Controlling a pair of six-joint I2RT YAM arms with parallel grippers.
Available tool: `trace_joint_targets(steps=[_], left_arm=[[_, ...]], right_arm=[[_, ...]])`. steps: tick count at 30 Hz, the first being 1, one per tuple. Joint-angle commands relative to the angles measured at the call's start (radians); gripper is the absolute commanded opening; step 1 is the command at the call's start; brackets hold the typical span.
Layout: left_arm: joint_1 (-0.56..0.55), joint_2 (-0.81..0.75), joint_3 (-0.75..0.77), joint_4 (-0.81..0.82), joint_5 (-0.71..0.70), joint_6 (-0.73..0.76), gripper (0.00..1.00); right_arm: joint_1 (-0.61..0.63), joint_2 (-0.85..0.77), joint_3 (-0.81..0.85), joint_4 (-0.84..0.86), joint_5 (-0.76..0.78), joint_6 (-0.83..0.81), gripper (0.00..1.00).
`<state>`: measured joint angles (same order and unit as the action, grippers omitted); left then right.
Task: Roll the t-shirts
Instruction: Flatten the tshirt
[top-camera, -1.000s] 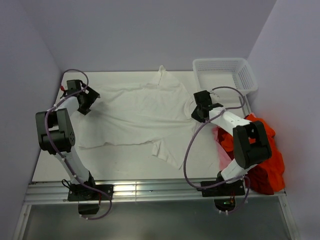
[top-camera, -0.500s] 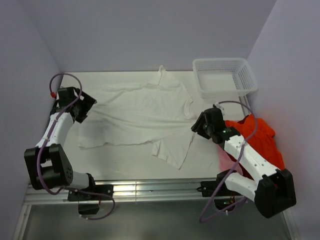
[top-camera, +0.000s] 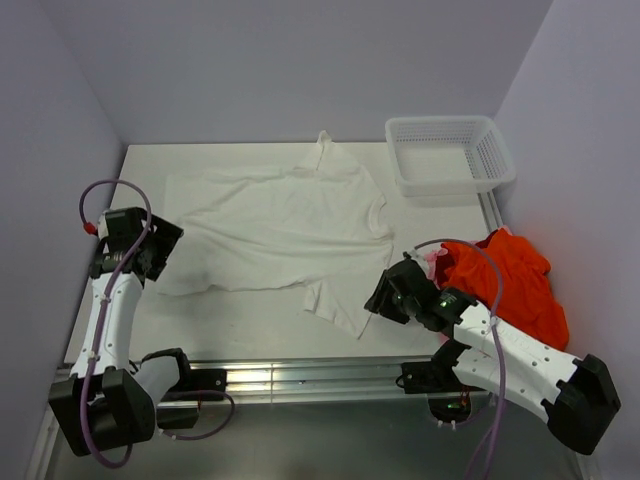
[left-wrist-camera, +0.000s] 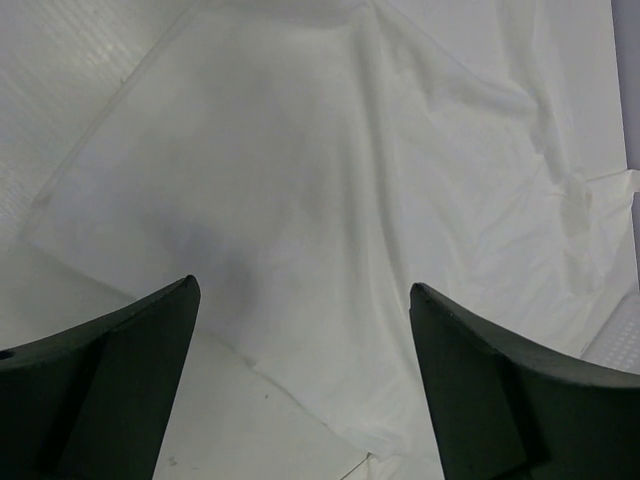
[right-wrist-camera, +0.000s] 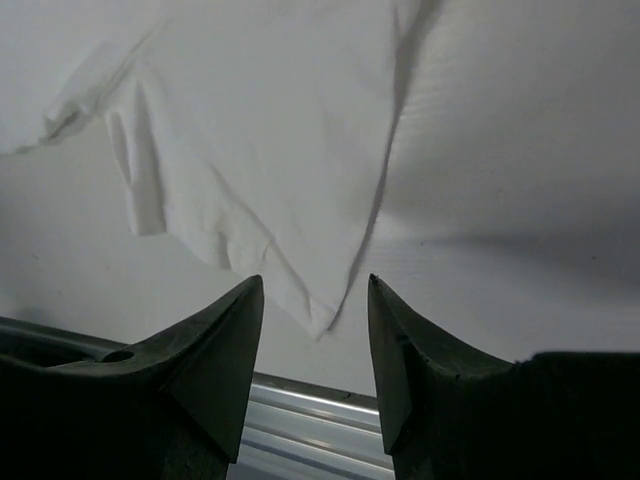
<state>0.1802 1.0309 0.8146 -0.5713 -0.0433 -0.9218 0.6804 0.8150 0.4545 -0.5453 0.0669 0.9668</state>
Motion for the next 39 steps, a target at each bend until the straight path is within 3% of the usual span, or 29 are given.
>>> trace_joint_targets(steps=[1, 14, 27, 32, 35, 36, 39], left_arm=[[0.034, -0.026, -0.015, -0.05, -0.003, -0.025, 0.91], [0.137, -0.057, -0.077, -0.05, 0.079, -0.008, 0.89], [0.169, -0.129, -0.068, -0.14, 0.019, -0.017, 0.88], [0.177, -0.149, -0.084, -0.15, 0.003, -0.029, 0.87], [0.179, -0.152, -0.1, -0.156, 0.008, -0.032, 0.86], [0.177, -0.152, -0.103, -0.159, 0.006, -0.035, 0.86], [0.179, -0.144, -0.097, -0.197, -0.047, -0.069, 0.84]], right_arm=[[0.07, -0.016, -0.01, -0.03, 0.04, 0.096, 0.54], [0.356, 0.122, -0.03, -0.004, 0.111, 0.351, 0.53], [0.387, 0.272, -0.019, 0.087, 0.159, 0.391, 0.46], [0.386, 0.312, -0.025, 0.104, 0.171, 0.392, 0.32], [0.387, 0.305, -0.02, 0.087, 0.177, 0.394, 0.12], [0.386, 0.296, -0.017, 0.065, 0.186, 0.395, 0.0], [0.386, 0.251, 0.007, 0.021, 0.234, 0.398, 0.0]])
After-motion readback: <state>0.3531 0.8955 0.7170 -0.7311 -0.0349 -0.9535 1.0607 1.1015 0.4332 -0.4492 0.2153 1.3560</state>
